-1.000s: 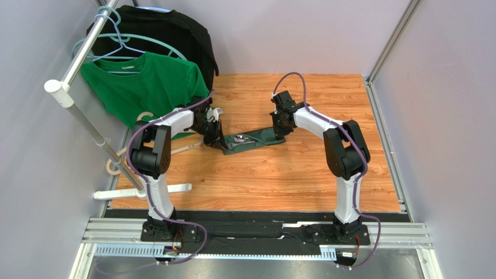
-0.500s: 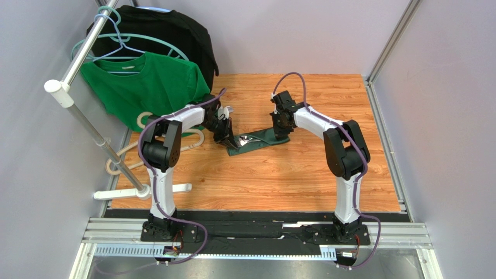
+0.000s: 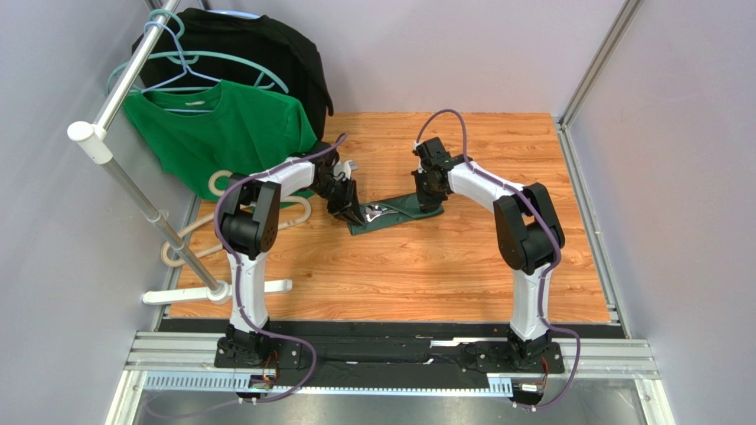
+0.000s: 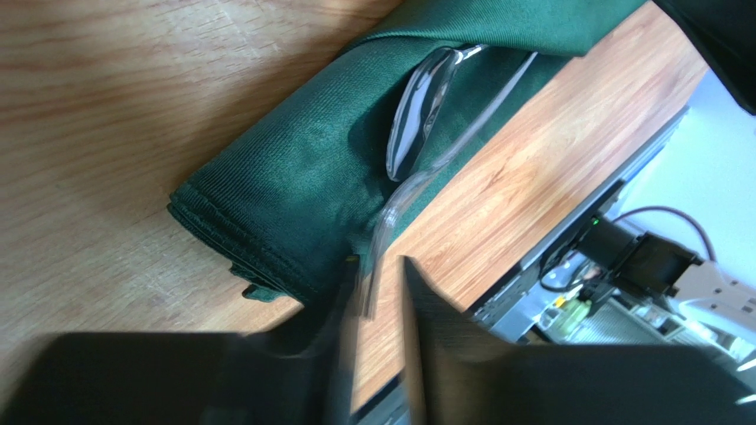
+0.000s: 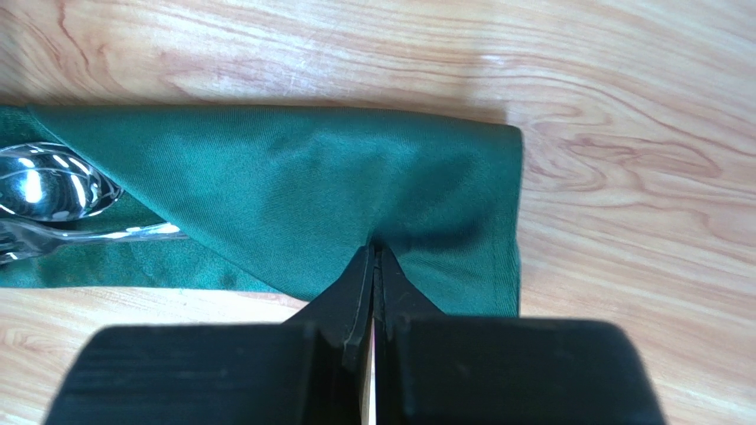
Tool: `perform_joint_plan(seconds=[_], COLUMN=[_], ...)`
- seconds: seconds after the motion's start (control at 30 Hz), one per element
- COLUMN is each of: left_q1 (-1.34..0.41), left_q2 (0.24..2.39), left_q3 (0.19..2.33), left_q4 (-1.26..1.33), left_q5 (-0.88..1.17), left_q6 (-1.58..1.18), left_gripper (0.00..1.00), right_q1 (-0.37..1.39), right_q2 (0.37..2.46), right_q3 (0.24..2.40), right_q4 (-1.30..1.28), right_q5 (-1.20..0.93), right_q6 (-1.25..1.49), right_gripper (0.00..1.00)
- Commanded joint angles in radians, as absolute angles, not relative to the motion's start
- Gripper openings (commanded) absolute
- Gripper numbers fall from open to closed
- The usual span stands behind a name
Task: Fold the napkin into a case and place the utensils inside
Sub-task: Insert the fork into the folded napkin.
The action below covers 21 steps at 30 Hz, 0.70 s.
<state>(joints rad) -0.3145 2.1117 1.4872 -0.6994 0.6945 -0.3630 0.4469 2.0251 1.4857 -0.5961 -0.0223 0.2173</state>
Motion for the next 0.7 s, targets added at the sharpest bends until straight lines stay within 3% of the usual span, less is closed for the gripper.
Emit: perform_joint_plan(seconds=[0.0,0.13,0.27,0.33,0.47,0.53,0.67], left_q1=[-0.321,-0.321,-0.319,-0.319,-0.322,-0.328,-0.341], left_q2=[2.105,2.086,2.094,2.097,2.109,2.111,2.118], left_q3=[1.496,1.499,1.517,1.522,1.531,1.534,1.555], left_q4=[-0.716,-0.718,-0.716,-0.715,-0.715,-0.710,-0.703], left_q5=[0.677,0.660,0.669,0.670,0.672,0.670,0.673], left_q6=[-0.362,-0.364,-0.373,-0.376,-0.385,-0.391,-0.409], left_gripper=[0.46,0.51,0.47,0.38,0.06,0.00,0.00], right_q1=[0.433,0.404,0.390,0.382,0.379,0.379,0.382], right_q2=[1.930,1.908,1.916,1.927,1.945,1.950,1.970], right_q3=[1.572,1.583,1.575,1.569,1.565,1.562,1.560], right_q4=[-0.636,-0.653,-0.658,-0.660,-0.660,-0.655,-0.646], right_q5=[0.034,0.035,0.046,0.069,0.075,0.051,0.014], right_q6=[0.224,0.212,0.203,0.204,0.190,0.189,0.196], right_gripper=[0.00,0.00,0.00,0.00,0.00,0.00,0.00])
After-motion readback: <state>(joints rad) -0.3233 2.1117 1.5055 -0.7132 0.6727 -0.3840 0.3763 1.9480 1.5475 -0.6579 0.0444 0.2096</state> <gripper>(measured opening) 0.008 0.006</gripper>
